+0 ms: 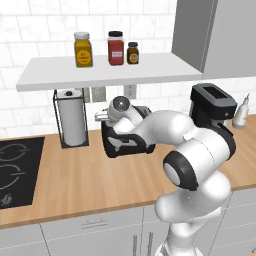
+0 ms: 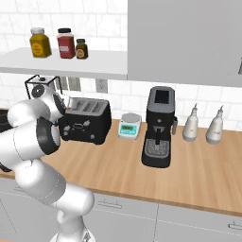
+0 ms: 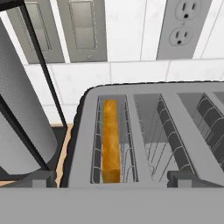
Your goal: Start the toaster. Once the lever pops up, take the bread to the plate on the dining counter.
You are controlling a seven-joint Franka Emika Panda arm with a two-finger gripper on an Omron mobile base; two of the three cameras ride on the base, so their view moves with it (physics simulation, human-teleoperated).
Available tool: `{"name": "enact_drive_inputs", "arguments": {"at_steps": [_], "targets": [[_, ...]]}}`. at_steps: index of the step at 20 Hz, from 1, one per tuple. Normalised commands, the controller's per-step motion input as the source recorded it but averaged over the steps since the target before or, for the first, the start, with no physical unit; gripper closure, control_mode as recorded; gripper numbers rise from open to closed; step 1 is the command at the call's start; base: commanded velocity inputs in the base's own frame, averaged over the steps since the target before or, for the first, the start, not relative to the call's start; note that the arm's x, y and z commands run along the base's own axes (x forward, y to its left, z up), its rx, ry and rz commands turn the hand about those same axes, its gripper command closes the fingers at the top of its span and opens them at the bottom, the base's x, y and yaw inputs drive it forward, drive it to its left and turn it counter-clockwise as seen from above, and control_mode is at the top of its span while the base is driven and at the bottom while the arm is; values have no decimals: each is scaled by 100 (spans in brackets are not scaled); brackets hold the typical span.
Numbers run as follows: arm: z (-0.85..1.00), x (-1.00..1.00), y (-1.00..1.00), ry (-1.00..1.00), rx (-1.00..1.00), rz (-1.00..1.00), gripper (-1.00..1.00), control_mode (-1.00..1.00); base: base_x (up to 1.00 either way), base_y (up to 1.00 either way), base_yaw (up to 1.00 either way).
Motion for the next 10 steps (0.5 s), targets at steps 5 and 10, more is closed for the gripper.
{"name": "enact_drive_inputs", "arguments": {"at_steps": [5, 10], "targets": [[0, 0, 0, 0, 0, 0, -100, -100, 0, 0, 0], [0, 0, 0, 0, 0, 0, -100, -100, 0, 0, 0]]}}
